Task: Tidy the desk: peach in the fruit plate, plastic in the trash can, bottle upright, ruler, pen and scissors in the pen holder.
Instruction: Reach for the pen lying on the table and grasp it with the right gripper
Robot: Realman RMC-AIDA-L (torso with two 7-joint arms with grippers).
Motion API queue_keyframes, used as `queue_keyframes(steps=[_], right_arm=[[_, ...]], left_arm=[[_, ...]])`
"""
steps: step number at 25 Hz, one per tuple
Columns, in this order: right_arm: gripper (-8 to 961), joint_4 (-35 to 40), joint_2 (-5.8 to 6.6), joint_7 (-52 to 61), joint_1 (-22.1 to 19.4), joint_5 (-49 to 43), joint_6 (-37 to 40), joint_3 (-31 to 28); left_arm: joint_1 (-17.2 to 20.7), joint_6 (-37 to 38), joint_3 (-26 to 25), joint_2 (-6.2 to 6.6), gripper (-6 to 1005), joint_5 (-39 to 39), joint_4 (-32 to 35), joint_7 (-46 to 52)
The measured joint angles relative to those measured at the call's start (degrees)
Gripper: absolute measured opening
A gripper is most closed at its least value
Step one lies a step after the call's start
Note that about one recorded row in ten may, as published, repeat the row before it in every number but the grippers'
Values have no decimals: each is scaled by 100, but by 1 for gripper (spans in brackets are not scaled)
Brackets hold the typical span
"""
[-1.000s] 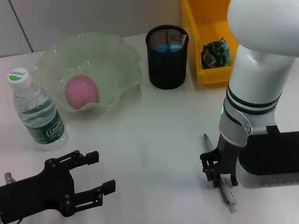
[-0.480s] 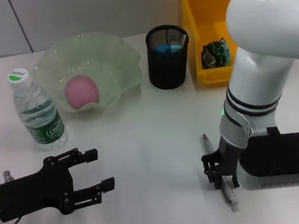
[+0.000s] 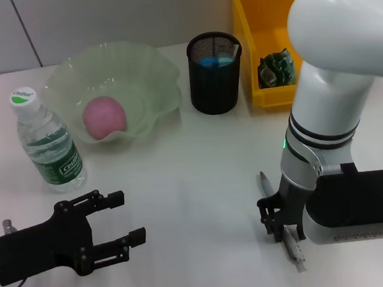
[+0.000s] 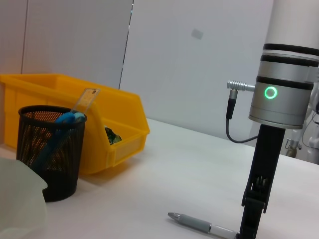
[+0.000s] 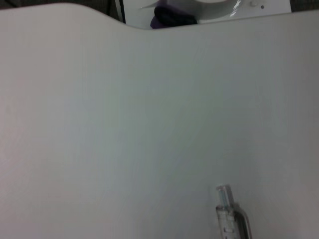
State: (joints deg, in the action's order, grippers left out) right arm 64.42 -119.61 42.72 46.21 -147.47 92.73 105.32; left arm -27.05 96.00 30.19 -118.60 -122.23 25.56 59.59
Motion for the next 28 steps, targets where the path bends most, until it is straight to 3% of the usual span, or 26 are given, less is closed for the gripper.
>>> queue_keyframes(steps=[28], right_arm=[[263, -162, 8, -150, 133, 72, -41, 28]], left_arm=[[25, 61, -3, 4, 728, 59, 20, 24]])
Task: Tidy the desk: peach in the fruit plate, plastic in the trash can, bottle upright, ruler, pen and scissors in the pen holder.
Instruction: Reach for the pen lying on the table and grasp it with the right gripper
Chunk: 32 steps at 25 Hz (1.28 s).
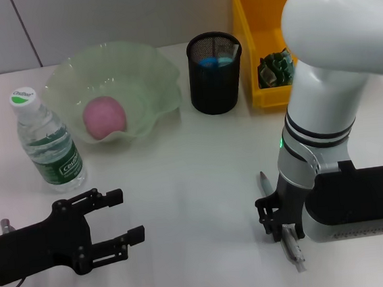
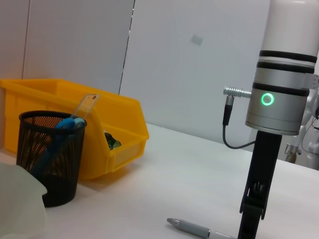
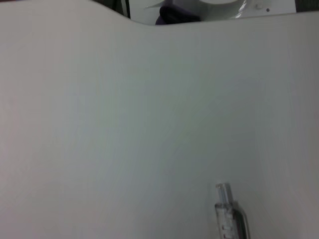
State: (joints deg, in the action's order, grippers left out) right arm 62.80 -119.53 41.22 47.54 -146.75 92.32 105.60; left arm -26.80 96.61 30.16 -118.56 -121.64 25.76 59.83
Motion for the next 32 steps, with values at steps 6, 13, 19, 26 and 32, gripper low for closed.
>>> queue_keyframes(steps=[6, 13, 19, 26, 32], right_arm=[[253, -21, 0, -36, 20, 14, 18, 4], [242, -49, -5, -51, 27, 16, 20, 34], [231, -53, -8, -50, 21, 17, 4, 57], [220, -112, -10, -74, 43, 16, -1, 38], [210, -122, -5, -101, 54, 16, -4, 8]], left_arm=[[2, 21, -2, 0, 726, 15, 2, -3], [25, 27, -1, 0, 725, 18, -1, -5], [26, 27, -1, 0, 723, 18, -1, -24], [26, 27, 0, 0, 722, 90, -1, -30], [26, 27, 0, 0, 720, 104, -1, -29]])
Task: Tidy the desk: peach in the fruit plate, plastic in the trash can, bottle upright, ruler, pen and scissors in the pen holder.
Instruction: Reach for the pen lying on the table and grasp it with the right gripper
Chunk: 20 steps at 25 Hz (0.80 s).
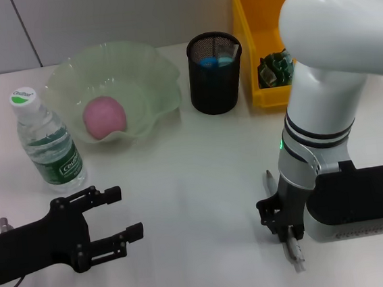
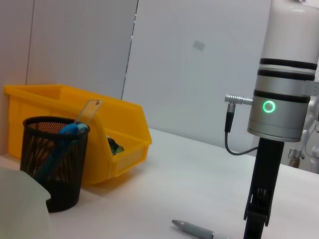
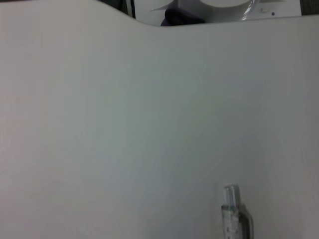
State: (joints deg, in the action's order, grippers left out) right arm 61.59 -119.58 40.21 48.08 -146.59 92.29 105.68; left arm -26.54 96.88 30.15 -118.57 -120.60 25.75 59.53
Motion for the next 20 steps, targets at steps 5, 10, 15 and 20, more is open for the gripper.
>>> queue_keyframes(steps=[5, 10, 15, 20], right_arm=[[161, 6, 2, -7, 12, 30, -1, -102], [118, 115, 5, 41, 12, 44, 41, -407], [80, 166, -3, 109, -21, 58, 17, -577], [17, 368, -20, 413, -129, 16, -79, -425]], left_arm=[[0, 9, -1, 0, 719, 59, 8, 1], [3, 15, -1, 4, 718, 103, 9, 2], [32, 24, -1, 21, 717, 213, 14, -14], [28, 25, -1, 26, 716, 214, 65, 5]])
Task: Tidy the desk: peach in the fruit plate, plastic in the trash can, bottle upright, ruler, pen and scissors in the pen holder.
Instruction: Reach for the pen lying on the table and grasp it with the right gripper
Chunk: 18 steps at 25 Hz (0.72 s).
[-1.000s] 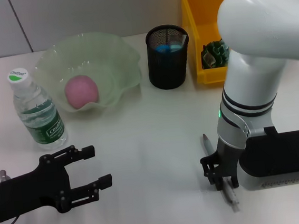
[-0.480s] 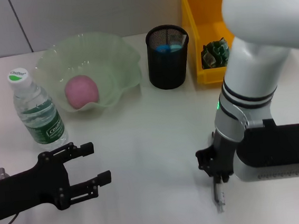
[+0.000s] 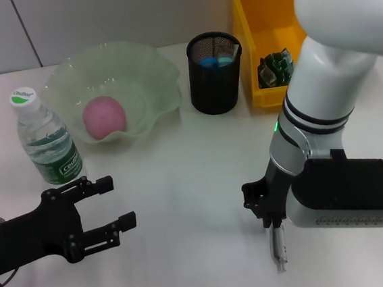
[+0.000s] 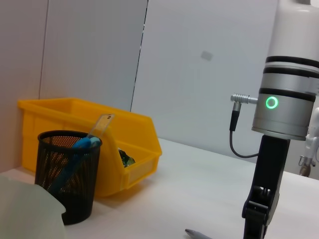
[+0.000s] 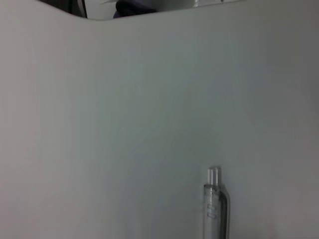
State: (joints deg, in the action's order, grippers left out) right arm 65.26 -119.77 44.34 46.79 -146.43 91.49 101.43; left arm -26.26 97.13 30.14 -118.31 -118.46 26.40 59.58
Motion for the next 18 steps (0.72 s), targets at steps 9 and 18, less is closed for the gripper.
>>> queue_keyframes(steps=[9, 18], right_arm=[[172, -46, 9, 205, 55, -234, -98, 71], [201, -155, 36, 384, 137, -328, -113, 35]], left_arm=[[-11, -13, -3, -9, 714, 12, 41, 28], [-2, -38, -6, -17, 712, 129, 39, -7]])
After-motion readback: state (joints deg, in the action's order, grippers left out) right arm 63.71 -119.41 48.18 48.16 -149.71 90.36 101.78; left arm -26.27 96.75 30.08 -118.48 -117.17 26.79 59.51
